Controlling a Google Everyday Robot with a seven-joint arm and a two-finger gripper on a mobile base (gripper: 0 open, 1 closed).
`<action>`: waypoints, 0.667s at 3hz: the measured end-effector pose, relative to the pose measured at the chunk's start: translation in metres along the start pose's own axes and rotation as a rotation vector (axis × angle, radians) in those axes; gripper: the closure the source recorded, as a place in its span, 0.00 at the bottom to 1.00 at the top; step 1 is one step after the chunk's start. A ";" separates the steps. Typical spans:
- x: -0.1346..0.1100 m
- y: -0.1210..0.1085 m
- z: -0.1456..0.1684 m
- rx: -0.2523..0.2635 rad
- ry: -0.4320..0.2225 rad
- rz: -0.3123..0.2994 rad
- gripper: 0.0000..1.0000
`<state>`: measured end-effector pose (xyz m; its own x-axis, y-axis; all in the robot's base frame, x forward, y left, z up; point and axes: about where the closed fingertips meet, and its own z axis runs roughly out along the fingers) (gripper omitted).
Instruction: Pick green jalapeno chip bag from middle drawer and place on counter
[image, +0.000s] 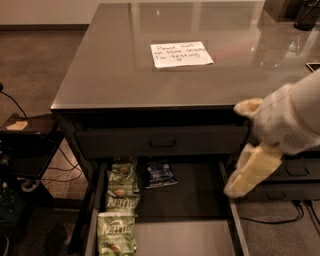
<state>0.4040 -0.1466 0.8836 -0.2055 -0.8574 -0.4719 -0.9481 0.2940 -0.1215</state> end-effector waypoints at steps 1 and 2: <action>-0.001 0.024 0.060 -0.043 -0.073 0.007 0.00; 0.002 0.040 0.128 -0.064 -0.130 0.018 0.00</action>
Offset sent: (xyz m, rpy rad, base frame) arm -0.0123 0.0997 -0.1945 0.2287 0.0747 0.0589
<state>0.3966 -0.0823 0.7662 -0.1931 -0.7891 -0.5831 -0.9590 0.2775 -0.0579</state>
